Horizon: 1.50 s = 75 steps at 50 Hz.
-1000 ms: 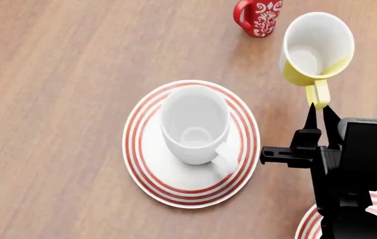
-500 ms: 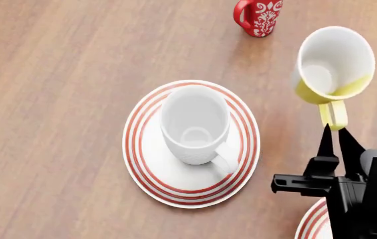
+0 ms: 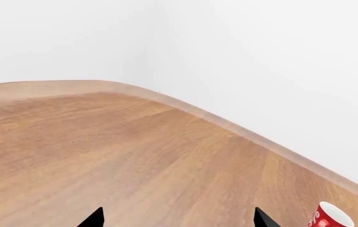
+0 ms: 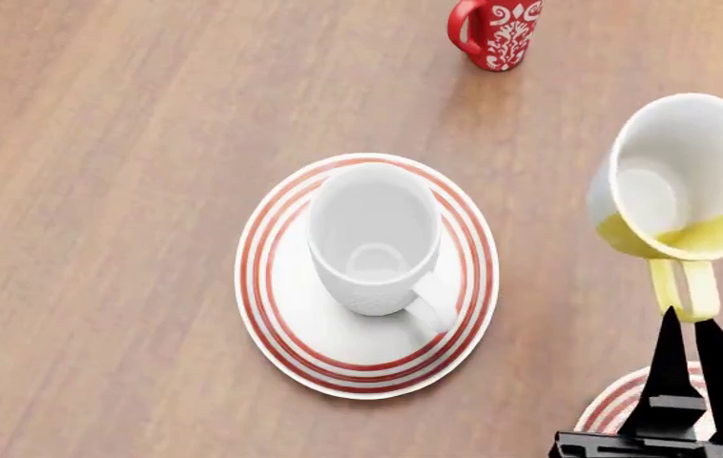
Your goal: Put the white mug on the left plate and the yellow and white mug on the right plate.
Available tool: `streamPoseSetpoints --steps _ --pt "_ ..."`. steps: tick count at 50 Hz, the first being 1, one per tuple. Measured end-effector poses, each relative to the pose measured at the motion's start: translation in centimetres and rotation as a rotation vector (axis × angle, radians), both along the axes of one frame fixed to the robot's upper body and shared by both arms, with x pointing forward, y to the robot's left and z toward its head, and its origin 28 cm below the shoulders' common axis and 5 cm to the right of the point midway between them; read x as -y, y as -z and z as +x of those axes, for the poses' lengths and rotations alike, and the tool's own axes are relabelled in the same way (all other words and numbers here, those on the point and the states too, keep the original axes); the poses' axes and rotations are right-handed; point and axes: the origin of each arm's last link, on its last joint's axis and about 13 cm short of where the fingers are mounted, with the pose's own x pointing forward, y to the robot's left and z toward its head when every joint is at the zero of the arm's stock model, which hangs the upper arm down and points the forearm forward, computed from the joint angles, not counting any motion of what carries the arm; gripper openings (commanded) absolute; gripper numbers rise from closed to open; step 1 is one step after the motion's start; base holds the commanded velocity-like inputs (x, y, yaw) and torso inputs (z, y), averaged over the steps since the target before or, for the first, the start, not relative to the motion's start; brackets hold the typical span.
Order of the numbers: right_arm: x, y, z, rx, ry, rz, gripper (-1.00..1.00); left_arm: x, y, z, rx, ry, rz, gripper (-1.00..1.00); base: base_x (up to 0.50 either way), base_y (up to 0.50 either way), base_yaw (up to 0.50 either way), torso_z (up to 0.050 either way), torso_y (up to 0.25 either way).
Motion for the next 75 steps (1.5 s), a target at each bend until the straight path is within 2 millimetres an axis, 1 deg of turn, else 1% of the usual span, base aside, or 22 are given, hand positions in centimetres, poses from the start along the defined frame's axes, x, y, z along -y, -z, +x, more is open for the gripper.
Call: streamPoseSetpoints --steps 11,31,43,52,59,75 --pt "0.0 0.7 -3.4 -0.024 -0.007 0.016 -1.00 0.0 -0.1 0.0 0.000 0.001 -0.003 1.00 0.00 0.00 0.00 0.000 0.000" --pt "0.2 1.7 -9.0 -0.072 0.014 0.018 -1.00 0.2 -0.4 -0.3 -0.003 -0.004 -0.006 1.00 0.00 0.00 0.00 0.000 0.000" --pt "0.6 2.9 -11.6 -0.109 0.045 0.015 -1.00 0.3 -0.6 -0.5 -0.004 -0.005 -0.005 1.00 0.00 0.00 0.00 0.000 0.001" --pt "1.0 3.4 -13.0 -0.124 0.072 0.015 -1.00 0.3 -0.7 -0.5 -0.005 -0.005 -0.006 1.00 0.00 0.00 0.00 0.000 0.000" --pt "1.3 3.9 -13.6 -0.131 0.091 0.021 -1.00 0.3 -0.7 -0.5 -0.005 -0.003 -0.007 1.00 0.00 0.00 0.00 0.000 0.000" --pt "1.9 6.2 -13.2 -0.150 0.118 0.074 -1.00 0.2 -0.6 -0.5 -0.007 -0.003 -0.007 1.00 0.00 0.00 0.00 0.000 0.000"
